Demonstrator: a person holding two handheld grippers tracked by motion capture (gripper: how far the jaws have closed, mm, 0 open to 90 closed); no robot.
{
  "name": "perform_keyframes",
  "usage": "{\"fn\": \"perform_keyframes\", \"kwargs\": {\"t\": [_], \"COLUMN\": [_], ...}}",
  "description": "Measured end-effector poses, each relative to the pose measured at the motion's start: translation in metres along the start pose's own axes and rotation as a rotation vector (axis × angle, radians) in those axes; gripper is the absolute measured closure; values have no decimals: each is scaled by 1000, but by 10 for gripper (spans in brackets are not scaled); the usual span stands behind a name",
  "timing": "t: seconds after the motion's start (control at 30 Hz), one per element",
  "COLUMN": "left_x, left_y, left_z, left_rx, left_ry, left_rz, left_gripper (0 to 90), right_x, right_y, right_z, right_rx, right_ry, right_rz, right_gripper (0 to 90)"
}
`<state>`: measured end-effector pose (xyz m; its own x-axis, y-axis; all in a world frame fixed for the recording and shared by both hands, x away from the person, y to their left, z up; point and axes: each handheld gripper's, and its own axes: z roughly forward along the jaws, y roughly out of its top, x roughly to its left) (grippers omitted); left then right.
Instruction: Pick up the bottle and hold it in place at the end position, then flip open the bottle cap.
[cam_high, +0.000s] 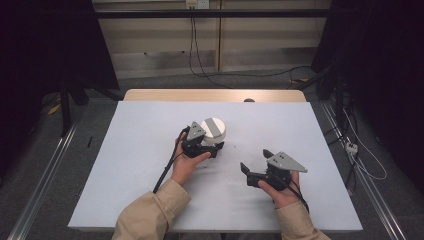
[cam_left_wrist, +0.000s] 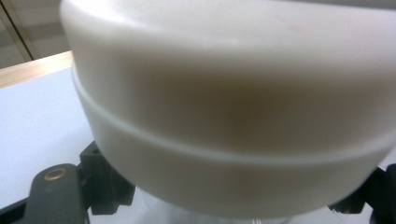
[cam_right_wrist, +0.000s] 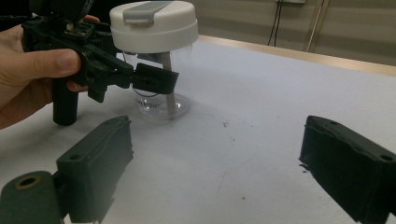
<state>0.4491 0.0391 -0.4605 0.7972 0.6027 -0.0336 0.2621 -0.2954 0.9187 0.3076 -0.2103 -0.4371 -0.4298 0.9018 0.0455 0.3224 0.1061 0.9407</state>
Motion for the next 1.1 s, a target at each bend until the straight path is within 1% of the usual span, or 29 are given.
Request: {"fn": "perform_keyframes", "kwargs": {"t": [0.13,0.3,0.4,0.43,0.63,0.7,0.73,0.77,0.8,0.87,0.9,0.93,1.0,1.03,1.07,1.1], "left_x": [0,-1,0,0,0,0,0,0,0,0,0,0,0,0,0,0], "left_y": [0,-1,0,0,0,0,0,0,0,0,0,0,0,0,0,0], "left_z": [0,0,-1,-1,0,0,0,0,0,0,0,0,0,0,0,0], "left_rx": [2,-1,2,3,-3,2,3,2,1,2,2,2,2,2,3,2], "left_ry": [5,3,5,-2,1,-3,1,-2,-2,-1,-2,-2,-2,-2,0,-2], "left_rz": [7,3,14,7,-8,3,10,2,3,3,3,2,3,3,8,3], "left_gripper": [182,182,182,182,183,183,183,183,183,183,183,183,183,183,183,183], "right_x": [2,7,8,8,10,12,12,12,13,13,13,13,14,14,15,15], "right_y": [4,10,13,15,18,21,21,22,25,26,29,29,32,32,34,34], "right_z": [4,11,13,13,17,19,19,20,21,22,24,24,27,27,29,29], "right_rx": [6,14,15,14,20,26,26,31,36,37,35,35,43,43,50,50], "right_ry": [6,15,17,16,25,27,27,34,32,35,35,35,43,43,53,53], "right_rz": [-1,-10,-14,-9,-12,-13,-13,-10,-10,-5,-6,-6,1,1,-3,-3], "right_gripper": [87,95,103,107,116,151,151,179,209,225,256,256,322,322,376,376]}}
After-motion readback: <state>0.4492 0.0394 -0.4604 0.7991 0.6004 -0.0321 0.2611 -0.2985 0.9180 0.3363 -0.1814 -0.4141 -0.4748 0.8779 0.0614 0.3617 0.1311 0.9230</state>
